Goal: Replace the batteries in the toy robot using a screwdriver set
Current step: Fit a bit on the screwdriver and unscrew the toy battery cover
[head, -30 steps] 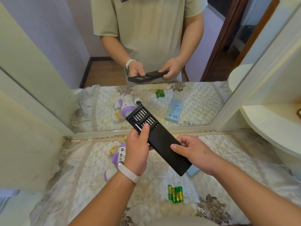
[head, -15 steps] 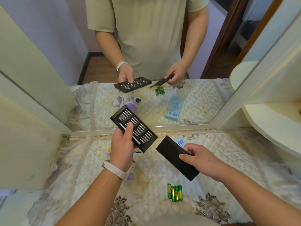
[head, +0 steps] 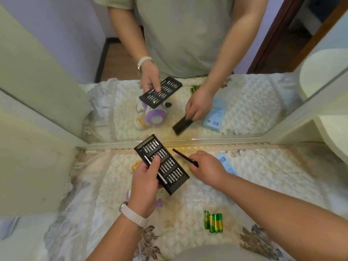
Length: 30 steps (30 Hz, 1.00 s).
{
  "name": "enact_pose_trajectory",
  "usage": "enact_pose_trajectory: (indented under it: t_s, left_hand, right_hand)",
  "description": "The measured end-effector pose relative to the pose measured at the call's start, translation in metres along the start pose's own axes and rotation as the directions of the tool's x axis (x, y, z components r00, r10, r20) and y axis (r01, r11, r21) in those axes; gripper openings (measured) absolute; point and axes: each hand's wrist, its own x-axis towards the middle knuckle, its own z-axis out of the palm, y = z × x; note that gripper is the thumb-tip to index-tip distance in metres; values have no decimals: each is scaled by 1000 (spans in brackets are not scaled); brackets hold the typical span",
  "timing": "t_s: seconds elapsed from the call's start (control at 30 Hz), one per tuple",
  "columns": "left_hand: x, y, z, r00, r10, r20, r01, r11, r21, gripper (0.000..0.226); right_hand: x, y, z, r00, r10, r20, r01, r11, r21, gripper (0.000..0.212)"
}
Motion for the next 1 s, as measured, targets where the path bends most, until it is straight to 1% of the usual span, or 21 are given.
enact_pose_trajectory:
  t_s: [0.07,0.17,0.23,0.3,0.4,0.47,0.63,0.77,0.83,0.9,1.0]
  left_hand:
    - [2,-1,-2,1000,3,13,-4,999,44,26]
    - [6,-1,-1,1000,20,-8,-19,996,85,22]
    - [10,-2,2,1000,10,5,-10,993,120,19]
    - [13,-2,6,1000,3,21,-6,993,114,20]
    - [18,0,13,999,-18,40,15,997,75,22]
    - [18,2,16,998,-18,57,14,998,68,21]
    - [7,6,18,996,-17,82,12,998,61,20]
    - [-12,10,23,996,-30,88,25,998,59,21]
    - [-22,13,26,995,-35,93,29,997,66,20]
    - [-32,15,29,994,-19,105,13,998,59,19]
    - [-47,17,33,990,20,138,-31,996,79,17]
  right_hand:
    - [3,5,17,999,-44,32,47,995,-89,27]
    - [0,15,36,991,-127,29,131,970,-204,29]
    - [-2,22,43,985,-172,25,173,952,-253,28]
    - [-3,29,47,980,-196,26,195,935,-296,29]
    - [-2,39,49,978,-210,19,204,919,-338,37]
    - [-3,42,47,978,-206,27,201,903,-381,37]
    - [-13,56,36,991,-134,27,132,887,-443,38]
    - [-28,56,26,991,-128,36,131,892,-432,36]
    - [-38,48,18,990,-138,37,141,911,-388,39]
    - [-51,35,4,991,-135,12,132,946,-295,43]
    - [-74,11,-29,990,-117,-83,110,990,-84,40]
